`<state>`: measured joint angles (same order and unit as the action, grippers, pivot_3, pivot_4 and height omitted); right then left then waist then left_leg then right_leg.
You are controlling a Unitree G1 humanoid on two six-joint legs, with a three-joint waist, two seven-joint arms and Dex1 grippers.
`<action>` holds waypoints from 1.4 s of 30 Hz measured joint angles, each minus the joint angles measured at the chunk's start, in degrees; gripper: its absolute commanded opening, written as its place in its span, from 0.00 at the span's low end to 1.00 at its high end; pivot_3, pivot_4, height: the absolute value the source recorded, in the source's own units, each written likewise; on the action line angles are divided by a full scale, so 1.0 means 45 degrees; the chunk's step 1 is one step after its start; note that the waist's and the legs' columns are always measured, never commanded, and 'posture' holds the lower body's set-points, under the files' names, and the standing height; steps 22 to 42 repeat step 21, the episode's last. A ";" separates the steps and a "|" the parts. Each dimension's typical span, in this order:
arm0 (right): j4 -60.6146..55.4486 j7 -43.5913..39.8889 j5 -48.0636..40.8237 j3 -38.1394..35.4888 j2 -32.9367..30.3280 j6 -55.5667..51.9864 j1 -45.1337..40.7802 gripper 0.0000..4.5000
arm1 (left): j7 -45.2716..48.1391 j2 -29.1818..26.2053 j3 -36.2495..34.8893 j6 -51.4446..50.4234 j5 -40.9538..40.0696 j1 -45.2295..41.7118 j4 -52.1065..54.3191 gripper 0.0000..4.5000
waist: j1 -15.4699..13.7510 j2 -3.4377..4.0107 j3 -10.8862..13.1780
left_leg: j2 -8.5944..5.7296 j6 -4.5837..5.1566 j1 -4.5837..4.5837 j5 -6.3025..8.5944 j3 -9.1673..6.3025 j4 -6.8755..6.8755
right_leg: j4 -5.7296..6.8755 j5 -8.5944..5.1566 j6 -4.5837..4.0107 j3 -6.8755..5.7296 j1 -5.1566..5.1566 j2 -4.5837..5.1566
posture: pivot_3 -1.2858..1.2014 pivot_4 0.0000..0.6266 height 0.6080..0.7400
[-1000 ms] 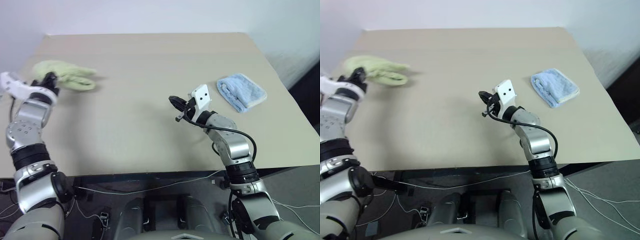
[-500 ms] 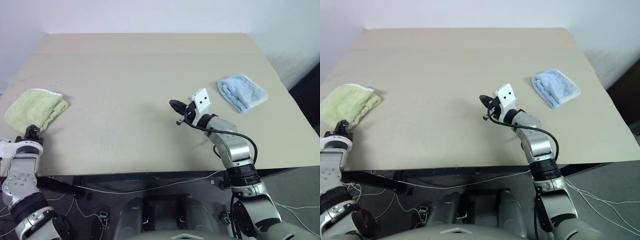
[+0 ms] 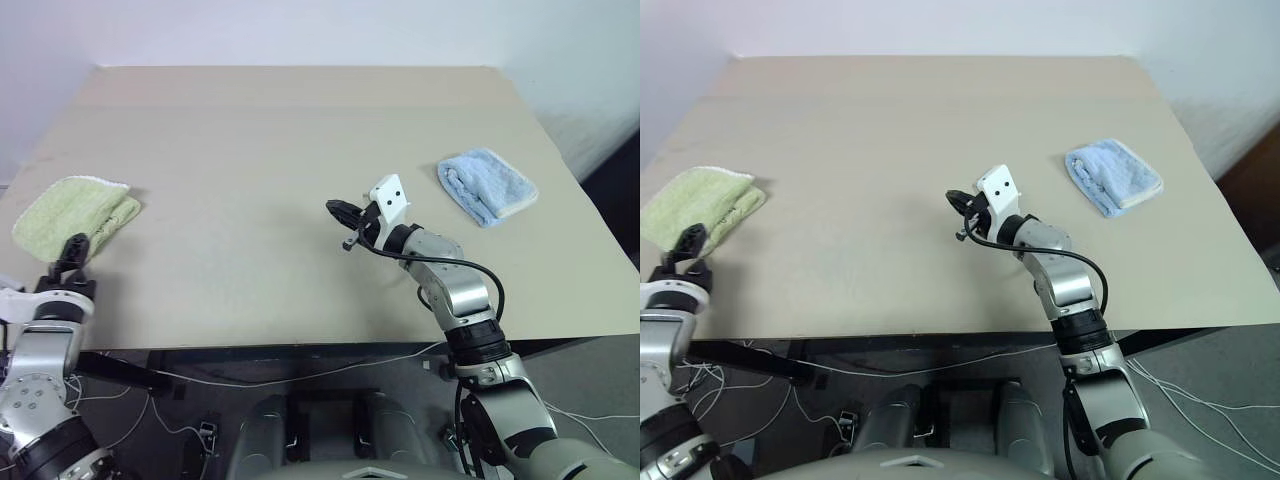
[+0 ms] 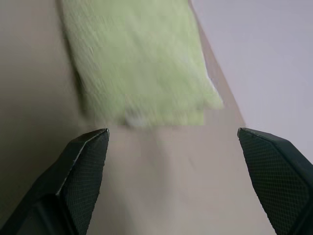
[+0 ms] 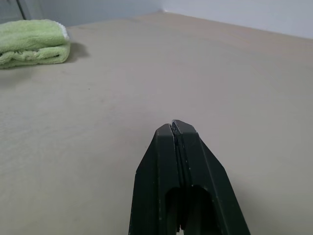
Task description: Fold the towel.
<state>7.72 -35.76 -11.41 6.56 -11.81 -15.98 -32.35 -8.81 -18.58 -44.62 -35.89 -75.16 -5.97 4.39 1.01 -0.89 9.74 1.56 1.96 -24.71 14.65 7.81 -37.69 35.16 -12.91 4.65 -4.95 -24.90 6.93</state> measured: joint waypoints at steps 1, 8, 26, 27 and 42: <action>0.0008 0.0002 -0.0002 -0.0027 -0.0005 0.0000 -0.0022 0.00 | 0.0036 -0.0012 0.0517 -0.0134 0.0228 0.0106 0.0368 0.99 | 0.0002 0.0001 0.0001 | 0.0000 0.0000 0.0000 0.0000 0.0000 0.0002 | 0.0000 -0.0001 -0.0002 0.0000 0.0000 0.0000 | 0.52 0.24 1.00; 0.0141 0.0619 -0.0030 -0.0665 -0.0042 0.0018 -0.0068 0.00 | 0.2881 -0.2175 0.5685 0.1010 0.5854 -0.0379 0.1605 0.99 | -0.0022 0.0003 0.0000 | -0.0015 -0.0045 -0.0009 -0.0027 0.0034 0.0070 | -0.0007 0.0008 -0.0019 0.0010 -0.0051 -0.0016 | 0.52 0.24 1.00; -0.0056 0.2534 -0.0037 -0.2127 -0.0111 -0.0003 0.1535 0.00 | 0.6579 -0.1835 0.8183 0.4454 1.0797 -0.2643 -0.2045 0.99 | 0.0009 0.0010 -0.0001 | 0.0027 -0.0051 -0.0022 -0.0083 0.0055 0.0114 | 0.0006 0.0010 -0.0017 0.0018 -0.0093 -0.0100 | 0.52 0.24 1.00; -0.0056 0.2534 -0.0037 -0.2127 -0.0111 -0.0003 0.1535 0.00 | 0.6579 -0.1835 0.8183 0.4454 1.0797 -0.2643 -0.2045 0.99 | 0.0009 0.0010 -0.0001 | 0.0027 -0.0051 -0.0022 -0.0083 0.0055 0.0114 | 0.0006 0.0010 -0.0017 0.0018 -0.0093 -0.0100 | 0.52 0.24 1.00; -0.0056 0.2534 -0.0037 -0.2127 -0.0111 -0.0003 0.1535 0.00 | 0.6579 -0.1835 0.8183 0.4454 1.0797 -0.2643 -0.2045 0.99 | 0.0009 0.0010 -0.0001 | 0.0027 -0.0051 -0.0022 -0.0083 0.0055 0.0114 | 0.0006 0.0010 -0.0017 0.0018 -0.0093 -0.0100 | 0.52 0.24 1.00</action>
